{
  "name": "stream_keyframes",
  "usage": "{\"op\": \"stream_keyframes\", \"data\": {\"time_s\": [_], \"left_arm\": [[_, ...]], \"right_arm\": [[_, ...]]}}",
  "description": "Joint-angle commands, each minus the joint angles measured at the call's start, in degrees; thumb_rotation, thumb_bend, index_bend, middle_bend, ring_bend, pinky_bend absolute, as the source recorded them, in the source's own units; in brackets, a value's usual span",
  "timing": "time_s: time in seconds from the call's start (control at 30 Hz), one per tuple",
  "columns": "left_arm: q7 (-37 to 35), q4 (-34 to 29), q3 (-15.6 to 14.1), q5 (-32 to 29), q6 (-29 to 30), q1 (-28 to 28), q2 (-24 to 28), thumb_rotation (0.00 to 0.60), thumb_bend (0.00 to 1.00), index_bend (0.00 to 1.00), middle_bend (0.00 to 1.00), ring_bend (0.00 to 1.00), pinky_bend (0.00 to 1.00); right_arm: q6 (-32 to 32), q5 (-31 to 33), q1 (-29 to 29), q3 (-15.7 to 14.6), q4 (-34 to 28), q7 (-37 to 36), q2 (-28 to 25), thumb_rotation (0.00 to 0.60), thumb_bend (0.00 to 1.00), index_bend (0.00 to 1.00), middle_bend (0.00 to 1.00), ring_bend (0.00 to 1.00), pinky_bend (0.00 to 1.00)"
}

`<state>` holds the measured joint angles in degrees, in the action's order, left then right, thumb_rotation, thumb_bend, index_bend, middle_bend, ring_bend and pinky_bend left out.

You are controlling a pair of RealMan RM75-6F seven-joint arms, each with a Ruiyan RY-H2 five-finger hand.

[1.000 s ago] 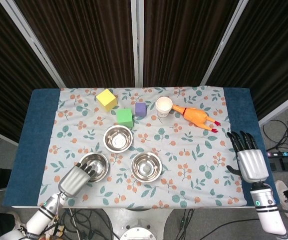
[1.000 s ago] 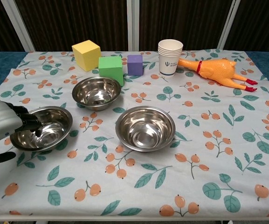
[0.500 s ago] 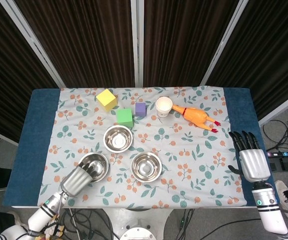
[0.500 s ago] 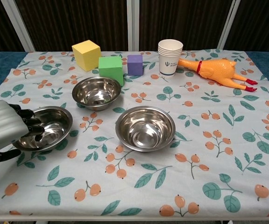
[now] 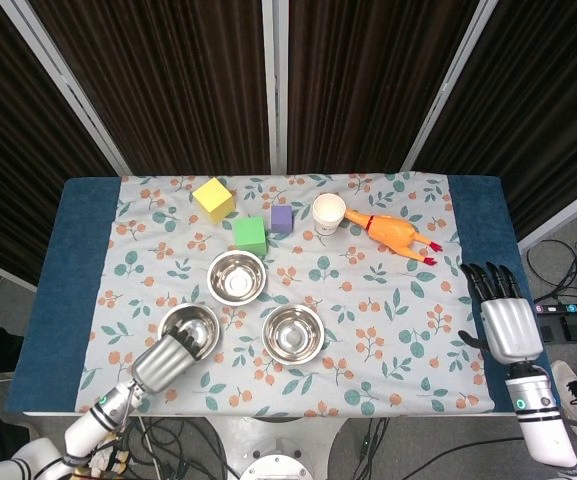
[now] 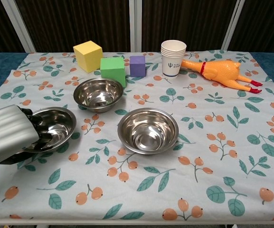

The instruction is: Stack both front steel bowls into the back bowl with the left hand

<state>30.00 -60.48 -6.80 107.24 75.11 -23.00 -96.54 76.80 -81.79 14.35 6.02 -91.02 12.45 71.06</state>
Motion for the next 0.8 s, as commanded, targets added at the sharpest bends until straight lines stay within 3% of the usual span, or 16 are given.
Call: {"op": "stream_keyframes", "data": {"time_s": [0.03,0.5,0.8], "left_arm": [[-1.02,1.69,-0.20,0.69,1.35,-0.10,-1.03,0.600,0.32,0.69,0.71,0.59,0.64],[-2.19,3.10,-0.19,0.93,3.61,-0.50,-1.50,0.600,0.33,0.71,0.73,0.61,0.65],[-0.82,-0.25,5.06,0.27,3.40,-5.50,0.89,0.600,0.33,0.72,0.74,0.62,0.65]], "right_arm": [[-0.02,0.00,0.02,-0.01,0.04,-0.10,-0.03,0.600,0.00,0.02,0.10,0.00,0.04],[-0.25,0.16,0.09,-0.11,0.02,-0.74,-0.29,0.600,0.00,0.02,0.10,0.00,0.03],[2.03,-0.42,-0.20,0.86,-0.37,-1.37,-0.31,0.600,0.00,0.02,0.10,0.00,0.03]]}}
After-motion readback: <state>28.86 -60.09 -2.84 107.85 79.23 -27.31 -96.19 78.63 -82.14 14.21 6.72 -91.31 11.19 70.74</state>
